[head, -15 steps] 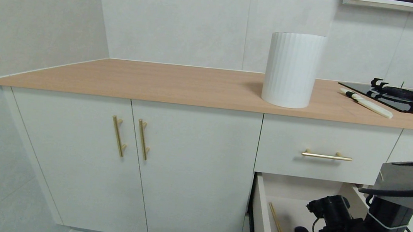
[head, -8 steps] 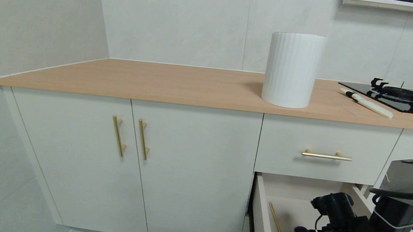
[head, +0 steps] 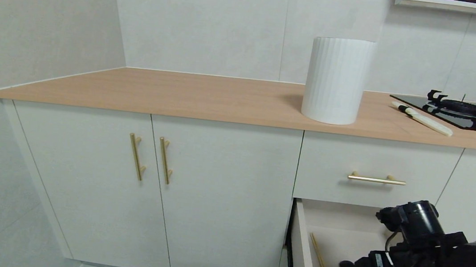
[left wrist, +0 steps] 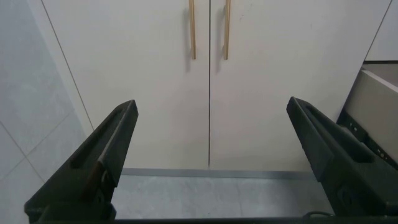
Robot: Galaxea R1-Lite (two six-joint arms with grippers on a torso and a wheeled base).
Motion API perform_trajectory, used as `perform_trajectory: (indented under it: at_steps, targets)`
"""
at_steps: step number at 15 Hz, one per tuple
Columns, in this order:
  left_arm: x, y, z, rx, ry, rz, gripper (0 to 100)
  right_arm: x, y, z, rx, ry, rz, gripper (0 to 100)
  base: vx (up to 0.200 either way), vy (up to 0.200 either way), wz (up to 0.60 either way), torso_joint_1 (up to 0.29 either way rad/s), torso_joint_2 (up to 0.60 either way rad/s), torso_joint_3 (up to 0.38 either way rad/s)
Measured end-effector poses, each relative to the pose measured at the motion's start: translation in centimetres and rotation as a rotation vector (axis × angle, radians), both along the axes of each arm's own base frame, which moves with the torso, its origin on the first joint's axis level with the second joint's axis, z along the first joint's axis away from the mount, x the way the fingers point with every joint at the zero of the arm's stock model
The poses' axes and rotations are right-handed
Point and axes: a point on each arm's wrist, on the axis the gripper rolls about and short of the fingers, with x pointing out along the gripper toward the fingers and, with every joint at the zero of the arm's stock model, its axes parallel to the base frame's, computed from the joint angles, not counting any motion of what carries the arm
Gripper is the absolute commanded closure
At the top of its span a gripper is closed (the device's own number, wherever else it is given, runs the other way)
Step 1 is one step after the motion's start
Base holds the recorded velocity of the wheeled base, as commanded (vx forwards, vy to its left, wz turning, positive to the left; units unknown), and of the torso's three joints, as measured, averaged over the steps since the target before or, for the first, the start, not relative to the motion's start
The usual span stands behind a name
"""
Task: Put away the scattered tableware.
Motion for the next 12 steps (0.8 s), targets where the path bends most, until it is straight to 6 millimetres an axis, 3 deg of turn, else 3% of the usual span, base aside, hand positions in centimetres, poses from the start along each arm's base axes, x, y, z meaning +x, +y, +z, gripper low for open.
perform_trajectory:
  at_steps: [6, 9, 12]
  targets:
    - [0.0, 0.0, 0.0, -0.001, 0.0, 0.0, 0, -3.5, 0.6, 5.5, 0.01, -0.019, 0.067, 0, -0.2, 0.0, 0.0, 0.002, 0.01, 0.003]
    - [0.0, 0.0, 0.0, -0.001, -0.001, 0.0, 0, -4.8, 0.9, 6.7, 0.01, -0.026, 0.106, 0, -0.2, 0.0, 0.0, -0.001, 0.0, 0.006]
    - [0.0, 0.0, 0.0, -0.001, -0.001, 0.0, 0, -7.1, 0.9, 7.0, -0.072, 0.076, 0.22, 0, 0.0, 0.0, 0.0, 0.0, 0.0, 0.0]
